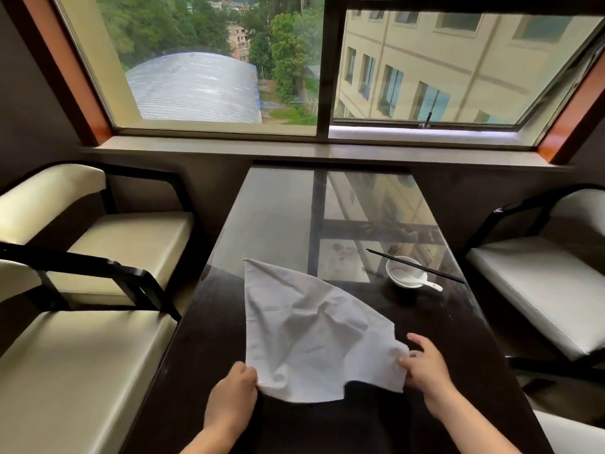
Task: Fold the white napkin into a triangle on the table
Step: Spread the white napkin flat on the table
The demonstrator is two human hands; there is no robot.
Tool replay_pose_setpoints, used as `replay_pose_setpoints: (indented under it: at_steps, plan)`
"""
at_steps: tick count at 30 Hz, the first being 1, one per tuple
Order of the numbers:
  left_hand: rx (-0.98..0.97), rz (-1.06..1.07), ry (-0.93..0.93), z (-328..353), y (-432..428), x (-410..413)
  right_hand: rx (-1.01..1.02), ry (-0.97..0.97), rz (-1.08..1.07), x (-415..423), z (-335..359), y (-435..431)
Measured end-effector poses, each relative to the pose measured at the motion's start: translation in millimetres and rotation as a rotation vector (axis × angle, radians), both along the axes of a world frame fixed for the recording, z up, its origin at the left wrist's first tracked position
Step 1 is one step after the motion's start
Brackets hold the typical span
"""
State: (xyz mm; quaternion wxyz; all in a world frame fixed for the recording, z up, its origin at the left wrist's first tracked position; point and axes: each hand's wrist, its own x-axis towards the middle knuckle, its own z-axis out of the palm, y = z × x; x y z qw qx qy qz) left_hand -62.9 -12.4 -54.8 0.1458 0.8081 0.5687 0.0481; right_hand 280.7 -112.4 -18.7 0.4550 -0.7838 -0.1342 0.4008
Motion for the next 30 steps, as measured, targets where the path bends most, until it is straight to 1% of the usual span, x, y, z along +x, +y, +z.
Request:
replay_pose_setpoints:
  at_steps: [2, 4, 7, 8, 10, 12, 14, 15, 18, 20, 22, 24, 26, 28, 30]
  plan:
    - [-0.093, 0.182, -0.188, 1, 5, -14, -0.016, -0.046, -0.075, 12, 3, -1]
    - [-0.214, 0.384, -0.394, 5, 8, -21, -0.049, -0.111, -0.097, 21, 7, -5]
    - [-0.470, 0.739, -0.887, 6, 15, -21, -0.053, -0.158, -0.096, 28, 12, -12]
    - [-0.525, 0.808, -1.009, 7, 17, -20, -0.050, -0.180, -0.088, 28, 13, -14]
    - [-0.592, 0.887, -1.148, 9, 21, -19, -0.056, -0.230, -0.038, 24, 13, -19]
    - [-0.609, 0.958, -1.205, 11, 22, -21, -0.089, -0.226, 0.053, 15, 9, -30]
    - [-0.567, 1.007, -1.150, 6, 22, -27, -0.147, -0.190, 0.151, 7, 0, -44]
    - [-0.527, 1.004, -1.056, 2, 20, -33, -0.179, -0.164, 0.184, 6, -5, -49]
    - [-0.389, 0.867, -0.649, -4, 11, -53, -0.237, 0.003, 0.184, 7, -18, -59]
    - [-0.369, 0.752, -0.403, -4, 6, -61, -0.228, 0.109, 0.161, 7, -23, -61]
    - [-0.357, 0.642, -0.215, -2, 3, -63, -0.188, 0.162, 0.135, 6, -24, -58]
    - [-0.306, 0.517, -0.084, -1, -1, -60, -0.126, 0.170, 0.108, 7, -22, -50]
    - [-0.186, 0.318, 0.055, 0, -4, -50, -0.080, 0.151, 0.086, 10, -19, -36]
    - [-0.079, 0.120, 0.092, 3, -6, -35, -0.047, 0.127, 0.054, 13, -19, -21]
    - [-0.074, -0.034, 0.124, 3, -7, -17, -0.013, 0.142, -0.001, 16, -23, -8]
